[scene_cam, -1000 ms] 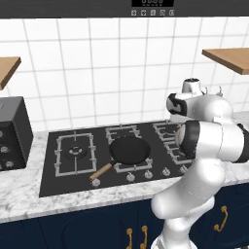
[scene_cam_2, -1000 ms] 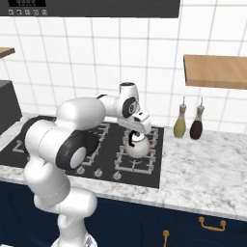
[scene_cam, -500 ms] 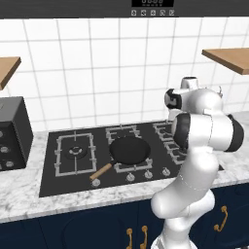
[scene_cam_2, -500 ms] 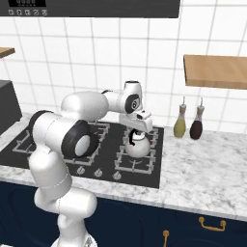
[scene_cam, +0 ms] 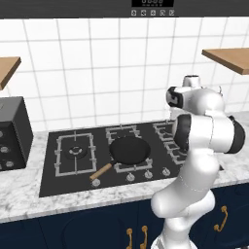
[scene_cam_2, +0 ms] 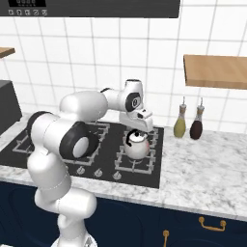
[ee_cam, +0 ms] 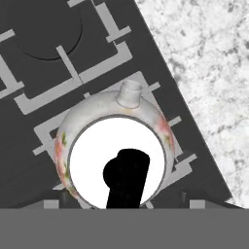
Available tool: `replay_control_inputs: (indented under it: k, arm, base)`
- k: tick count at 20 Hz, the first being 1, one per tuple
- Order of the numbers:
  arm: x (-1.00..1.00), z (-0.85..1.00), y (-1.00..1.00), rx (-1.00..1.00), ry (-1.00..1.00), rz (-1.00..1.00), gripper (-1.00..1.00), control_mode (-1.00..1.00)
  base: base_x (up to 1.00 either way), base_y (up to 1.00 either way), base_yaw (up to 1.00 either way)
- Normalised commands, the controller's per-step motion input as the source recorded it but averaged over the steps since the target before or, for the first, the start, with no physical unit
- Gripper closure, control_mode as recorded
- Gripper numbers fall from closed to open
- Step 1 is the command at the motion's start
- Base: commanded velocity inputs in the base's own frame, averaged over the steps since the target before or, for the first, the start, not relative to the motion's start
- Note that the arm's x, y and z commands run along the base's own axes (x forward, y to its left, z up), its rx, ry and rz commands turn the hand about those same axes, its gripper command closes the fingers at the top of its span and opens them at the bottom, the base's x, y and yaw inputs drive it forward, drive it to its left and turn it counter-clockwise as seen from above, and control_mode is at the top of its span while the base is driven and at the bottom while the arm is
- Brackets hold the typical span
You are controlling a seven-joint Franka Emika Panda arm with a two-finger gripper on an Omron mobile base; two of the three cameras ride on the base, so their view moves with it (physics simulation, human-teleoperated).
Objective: Pick the kettle from the counter and place it on a stove burner. Then turn the burner on.
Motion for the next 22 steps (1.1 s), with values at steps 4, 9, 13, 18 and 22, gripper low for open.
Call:
replay_control_inputs:
  k: [4,9,13,18,22]
  arm:
    - [-0.13,0.56,0.00,0.00,-0.18,0.00,-1.00,-1.00]
    - [-0.74,0.78,0.04,0.00,-0.23,0.00,-1.00,-1.00]
    - [-1.00,-0.02,0.37,-0.01,-0.08,0.08,-1.00,-1.00]
    - [-1.00,-0.46,0.64,-0.02,0.00,0.24,-1.00,-1.00]
    - [-0.46,-0.88,0.04,0.00,0.18,0.31,-1.00,-1.00]
  base:
    - [0.00,0.00,0.00]
    - [0.00,0.00,0.00]
    - [0.00,0.00,0.00]
    - [0.00,0.00,0.00]
    - [0.00,0.00,0.00]
